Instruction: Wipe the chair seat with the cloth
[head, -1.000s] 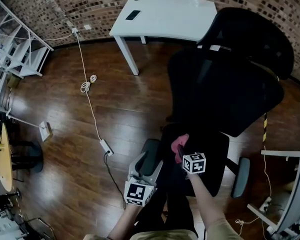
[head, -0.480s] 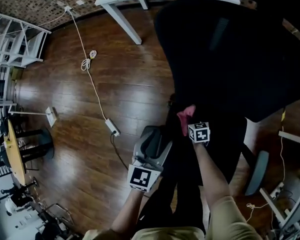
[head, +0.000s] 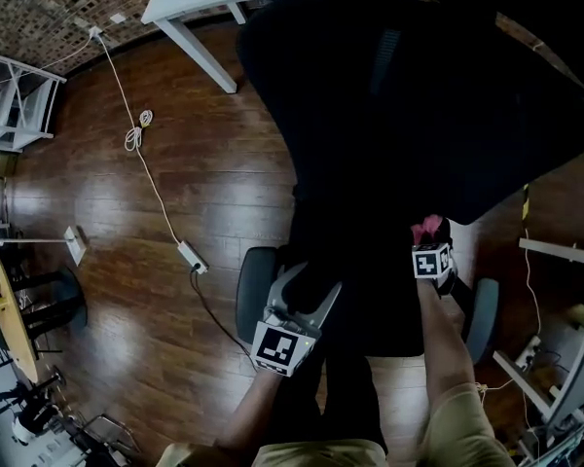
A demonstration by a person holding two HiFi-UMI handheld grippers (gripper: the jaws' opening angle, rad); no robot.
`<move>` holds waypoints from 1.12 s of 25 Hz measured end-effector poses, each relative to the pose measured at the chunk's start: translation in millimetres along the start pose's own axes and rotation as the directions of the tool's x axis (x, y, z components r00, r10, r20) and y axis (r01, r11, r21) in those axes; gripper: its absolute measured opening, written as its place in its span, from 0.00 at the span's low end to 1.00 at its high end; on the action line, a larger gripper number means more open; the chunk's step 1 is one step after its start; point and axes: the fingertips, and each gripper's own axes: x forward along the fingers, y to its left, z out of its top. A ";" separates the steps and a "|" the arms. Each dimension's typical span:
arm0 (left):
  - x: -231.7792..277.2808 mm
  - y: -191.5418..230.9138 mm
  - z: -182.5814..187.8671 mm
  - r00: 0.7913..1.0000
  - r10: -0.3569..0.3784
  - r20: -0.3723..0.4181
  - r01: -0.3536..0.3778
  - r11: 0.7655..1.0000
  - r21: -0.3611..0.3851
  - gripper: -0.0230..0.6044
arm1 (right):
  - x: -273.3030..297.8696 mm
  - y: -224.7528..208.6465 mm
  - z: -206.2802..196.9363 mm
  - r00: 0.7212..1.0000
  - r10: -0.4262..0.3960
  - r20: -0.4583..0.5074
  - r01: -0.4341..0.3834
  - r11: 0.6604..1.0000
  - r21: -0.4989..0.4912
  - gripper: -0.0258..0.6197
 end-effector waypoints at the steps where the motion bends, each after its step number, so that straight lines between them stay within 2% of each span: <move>1: -2.8 2.2 -1.1 1.000 0.007 0.001 -0.007 1.000 -0.004 0.38 | -3.2 22.0 7.6 0.998 0.054 0.015 -0.055 0.998 0.029 0.17; 2: -6.8 5.2 -0.7 1.000 0.015 0.003 -0.015 1.000 -0.008 0.38 | -7.3 56.4 19.7 0.987 0.151 0.055 -0.155 0.985 0.074 0.17; 3: -11.7 8.8 0.0 1.000 0.022 0.003 -0.022 1.000 -0.008 0.38 | -13.4 99.7 35.6 0.957 0.268 0.109 -0.279 0.955 0.105 0.17; 4: -16.8 12.6 1.0 1.000 0.027 0.003 -0.027 1.000 -0.004 0.38 | -21.9 146.5 53.6 0.911 0.378 0.163 -0.397 0.912 0.105 0.17; 6: -25.1 19.6 8.1 0.999 0.033 0.006 -0.033 0.999 0.007 0.37 | -45.7 235.2 93.0 0.798 0.546 0.254 -0.574 0.817 0.047 0.17; 8: -34.3 28.0 14.7 0.999 0.042 0.011 -0.042 0.999 0.007 0.37 | -68.7 308.8 126.4 0.691 0.650 0.317 -0.684 0.729 -0.004 0.17; 9: -40.8 33.3 15.9 0.999 0.050 0.007 -0.050 0.999 0.006 0.36 | -76.8 338.3 136.4 0.654 0.681 0.330 -0.718 0.696 -0.015 0.17; 10: -47.4 38.2 16.2 0.998 0.060 0.000 -0.060 0.998 0.005 0.36 | -81.3 360.0 140.9 0.635 0.697 0.334 -0.735 0.678 -0.017 0.17; 11: -52.2 42.1 16.1 0.998 0.069 -0.005 -0.069 0.998 0.002 0.36 | -81.4 371.1 140.6 0.636 0.697 0.332 -0.735 0.677 -0.014 0.17; 13: -53.0 46.6 13.6 0.997 0.076 -0.010 -0.076 0.997 -0.006 0.36 | -69.8 360.3 130.4 0.677 0.663 0.321 -0.695 0.718 -0.017 0.16; 14: -50.3 47.7 11.8 0.997 0.076 -0.009 -0.076 0.997 -0.009 0.36 | -60.9 340.6 122.0 0.713 0.632 0.304 -0.657 0.754 -0.026 0.16; 16: -44.7 47.7 9.2 0.997 0.073 0.003 -0.073 0.997 -0.019 0.36 | -39.7 278.7 92.2 0.811 0.534 0.239 -0.546 0.837 -0.020 0.16; 18: -40.2 43.4 7.4 0.998 0.063 0.015 -0.062 0.997 -0.040 0.36 | -17.3 194.1 42.6 0.913 0.384 0.140 -0.393 0.919 0.041 0.16; 19: -37.2 38.9 6.6 0.999 0.051 0.018 -0.050 0.998 -0.048 0.36 | -11.5 148.4 18.6 0.950 0.298 0.093 -0.305 0.950 0.070 0.16; 20: -33.8 33.3 6.0 0.999 0.035 0.021 -0.034 0.998 -0.052 0.36 | -11.0 104.4 -0.8 0.975 0.215 0.055 -0.219 0.972 0.087 0.16; 21: -30.1 27.4 5.5 1.000 0.016 0.023 -0.015 0.998 -0.053 0.36 | -14.2 65.0 -15.8 0.990 0.140 0.024 -0.142 0.985 0.096 0.16; 23: -23.3 16.3 4.3 1.000 -0.017 0.025 0.018 0.998 -0.053 0.36 | -23.7 6.9 -36.2 0.999 0.036 -0.023 -0.034 0.994 0.106 0.16; 25: -18.8 7.6 2.8 0.999 -0.037 0.028 0.038 0.998 -0.054 0.36 | -28.4 -17.0 -46.8 0.999 0.010 -0.048 -0.004 0.993 0.118 0.16; 28: -17.8 2.2 2.2 0.999 -0.045 0.031 0.047 0.997 -0.055 0.36 | -27.9 -7.8 -46.0 0.999 0.032 -0.041 -0.025 0.985 0.173 0.16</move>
